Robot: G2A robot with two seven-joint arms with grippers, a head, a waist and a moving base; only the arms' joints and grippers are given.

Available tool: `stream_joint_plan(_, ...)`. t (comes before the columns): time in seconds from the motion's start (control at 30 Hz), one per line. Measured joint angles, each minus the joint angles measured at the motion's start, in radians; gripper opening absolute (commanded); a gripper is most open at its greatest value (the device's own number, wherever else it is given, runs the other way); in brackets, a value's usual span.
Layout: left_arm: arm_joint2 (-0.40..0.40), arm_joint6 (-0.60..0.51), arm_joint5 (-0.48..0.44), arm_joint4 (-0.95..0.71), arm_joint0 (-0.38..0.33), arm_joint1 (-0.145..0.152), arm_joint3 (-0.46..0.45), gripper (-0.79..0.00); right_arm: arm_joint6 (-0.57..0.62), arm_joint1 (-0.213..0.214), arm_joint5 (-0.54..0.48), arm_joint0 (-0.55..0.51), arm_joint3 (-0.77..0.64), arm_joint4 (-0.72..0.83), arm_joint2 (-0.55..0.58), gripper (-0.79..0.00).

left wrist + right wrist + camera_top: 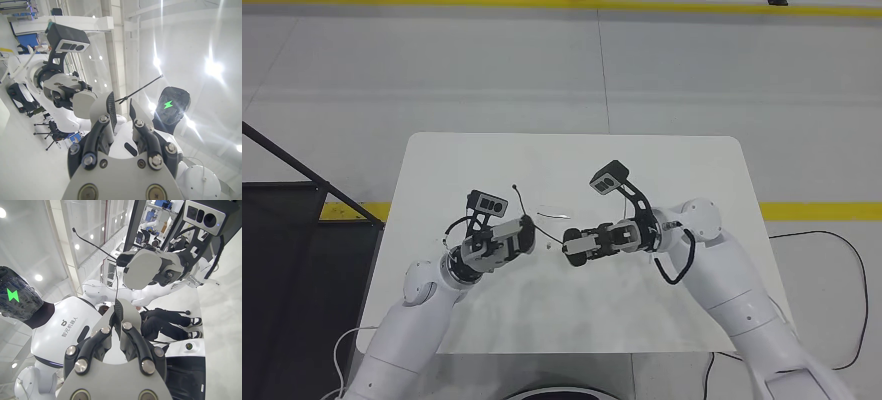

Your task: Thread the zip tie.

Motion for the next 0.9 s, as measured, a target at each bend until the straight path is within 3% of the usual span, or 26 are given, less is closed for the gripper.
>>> stream_joint_plan(0.17,-0.004,0.001,0.0,0.001,0.001,-0.002,0.0,-0.597,0.004,-0.003,0.004,-0.002,-0.001,-0.004,0.004,-0.785)
stream_joint_plan(0.33,-0.011,-0.004,-0.001,0.0,0.005,-0.003,-0.003,-0.757,0.004,-0.006,0.004,-0.005,-0.002,-0.008,0.008,-0.785)
stream_joint_plan(0.4,-0.012,-0.005,-0.001,0.0,0.006,-0.004,-0.004,-0.785,0.006,-0.007,0.006,-0.005,-0.003,-0.009,0.009,-0.785)
stream_joint_plan(0.9,-0.041,0.002,-0.014,0.016,0.017,-0.006,-0.003,-0.785,0.017,0.006,0.016,-0.045,-0.066,0.011,0.093,-0.785)
